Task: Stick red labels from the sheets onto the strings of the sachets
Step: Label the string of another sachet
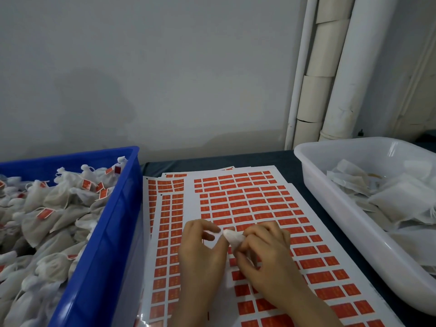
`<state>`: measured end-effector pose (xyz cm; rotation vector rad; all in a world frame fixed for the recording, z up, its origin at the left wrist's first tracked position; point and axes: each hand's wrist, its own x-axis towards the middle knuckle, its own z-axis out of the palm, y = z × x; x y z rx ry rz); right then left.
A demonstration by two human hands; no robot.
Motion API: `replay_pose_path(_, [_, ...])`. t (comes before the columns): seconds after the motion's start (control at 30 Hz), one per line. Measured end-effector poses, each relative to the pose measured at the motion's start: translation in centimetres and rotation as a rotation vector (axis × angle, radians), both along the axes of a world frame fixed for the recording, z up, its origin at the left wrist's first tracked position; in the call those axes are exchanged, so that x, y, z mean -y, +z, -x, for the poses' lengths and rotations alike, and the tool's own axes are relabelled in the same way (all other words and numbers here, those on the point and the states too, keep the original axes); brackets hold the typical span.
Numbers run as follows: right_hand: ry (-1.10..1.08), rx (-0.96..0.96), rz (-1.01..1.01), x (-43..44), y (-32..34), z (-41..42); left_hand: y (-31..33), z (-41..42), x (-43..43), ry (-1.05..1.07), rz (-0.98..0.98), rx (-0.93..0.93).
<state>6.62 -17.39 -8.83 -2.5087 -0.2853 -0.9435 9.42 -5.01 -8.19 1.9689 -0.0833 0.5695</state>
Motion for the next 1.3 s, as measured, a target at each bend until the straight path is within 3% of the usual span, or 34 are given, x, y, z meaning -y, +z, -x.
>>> replay_pose_path(0.37, [-0.058, 0.061, 0.215, -0.3, 0.0, 0.0, -0.1, -0.4, -0.2, -0.138, 0.412, -0.534])
replay_pose_path(0.5, [-0.071, 0.087, 0.277, -0.7, 0.3, 0.1, -0.4, -0.8, -0.6, -0.249, 0.770, -0.675])
replay_pose_path(0.57, [-0.062, 0.092, 0.303, -0.9, 0.4, 0.1, -0.9, -0.5, -0.7, -0.317, 0.732, -0.631])
replay_pose_path(0.67, [-0.054, 0.073, 0.321, -1.4, 0.4, 0.1, -1.5, -0.2, -0.7, -0.345, 0.444, -0.647])
replay_pose_path(0.83, [-0.055, 0.108, 0.275, -1.6, 0.2, 0.1, -0.4, -0.3, -0.4, -0.132, 0.636, -0.563])
replay_pose_path(0.93, [-0.048, 0.093, 0.169, -1.9, 0.6, 0.4, 0.3, 0.1, -0.1, -0.156, 0.671, -0.445])
replay_pose_path(1.1, [0.027, 0.059, -0.021, -1.8, 0.4, 0.6, 1.1, 0.3, -0.1, -0.246, 0.756, -0.404])
replay_pose_path(1.3, [0.082, -0.250, -0.405, -1.6, 1.1, 0.8, 1.0, 0.0, 0.0, -0.252, 0.575, -0.352])
